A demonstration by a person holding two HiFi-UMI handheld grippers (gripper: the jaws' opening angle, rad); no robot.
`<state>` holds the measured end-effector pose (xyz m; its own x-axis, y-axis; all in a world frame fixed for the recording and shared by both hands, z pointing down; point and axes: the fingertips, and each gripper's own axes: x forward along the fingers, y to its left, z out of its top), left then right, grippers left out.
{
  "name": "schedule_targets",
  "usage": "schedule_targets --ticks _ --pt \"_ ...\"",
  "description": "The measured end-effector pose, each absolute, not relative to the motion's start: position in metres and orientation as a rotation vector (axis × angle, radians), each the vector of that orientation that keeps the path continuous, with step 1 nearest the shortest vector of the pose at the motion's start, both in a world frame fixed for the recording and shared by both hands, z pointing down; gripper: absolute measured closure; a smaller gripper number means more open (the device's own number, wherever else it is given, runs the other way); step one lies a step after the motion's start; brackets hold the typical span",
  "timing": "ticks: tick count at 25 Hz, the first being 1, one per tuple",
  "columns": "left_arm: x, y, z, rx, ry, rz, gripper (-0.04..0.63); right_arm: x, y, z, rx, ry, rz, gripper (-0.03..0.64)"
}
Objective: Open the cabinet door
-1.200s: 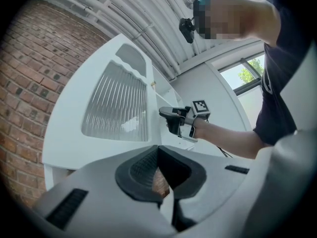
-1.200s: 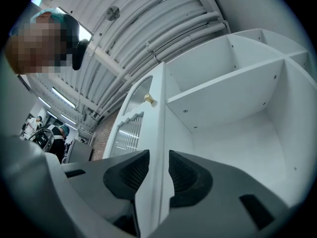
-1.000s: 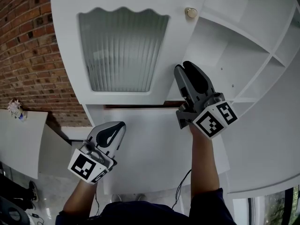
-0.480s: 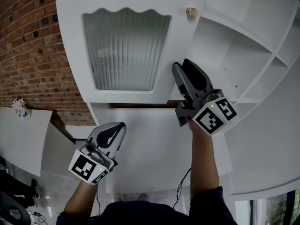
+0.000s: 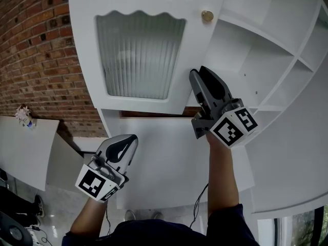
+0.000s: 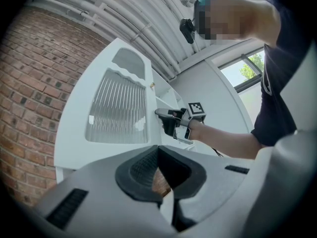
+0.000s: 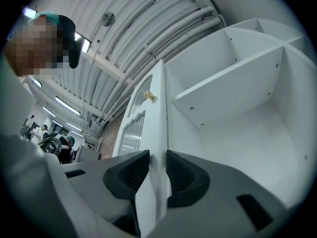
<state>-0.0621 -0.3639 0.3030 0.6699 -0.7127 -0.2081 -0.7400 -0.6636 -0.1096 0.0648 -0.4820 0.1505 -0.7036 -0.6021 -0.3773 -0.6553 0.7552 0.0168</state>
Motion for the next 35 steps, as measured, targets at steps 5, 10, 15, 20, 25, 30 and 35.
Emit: schedule_targets --ticks 5,10,15,20,25,30,35 --pt "-0.06 -0.349 0.301 -2.692 1.183 0.221 0.588 0.067 -0.467 0.15 -0.965 2.603 0.199 0.503" --pt "-0.062 -0.335 0.3 -2.685 1.195 0.216 0.588 0.069 -0.451 0.15 -0.955 2.593 0.185 0.512" --pt "-0.063 -0.308 0.3 -2.678 1.188 0.21 0.588 0.067 -0.417 0.152 -0.937 2.595 0.204 0.522" --pt "-0.061 -0.297 0.295 -2.667 1.2 0.201 0.588 0.064 -0.402 0.151 -0.902 2.604 0.211 0.529" --pt "-0.06 -0.284 0.296 -2.659 1.219 0.191 0.588 0.061 -0.38 0.151 -0.86 2.608 0.22 0.535" --pt "-0.061 -0.268 0.297 -2.654 1.23 0.177 0.588 0.053 -0.35 0.15 -0.823 2.607 0.251 0.538" --pt "-0.067 -0.256 0.299 -2.645 1.25 0.166 0.588 0.042 -0.322 0.151 -0.778 2.604 0.281 0.54"
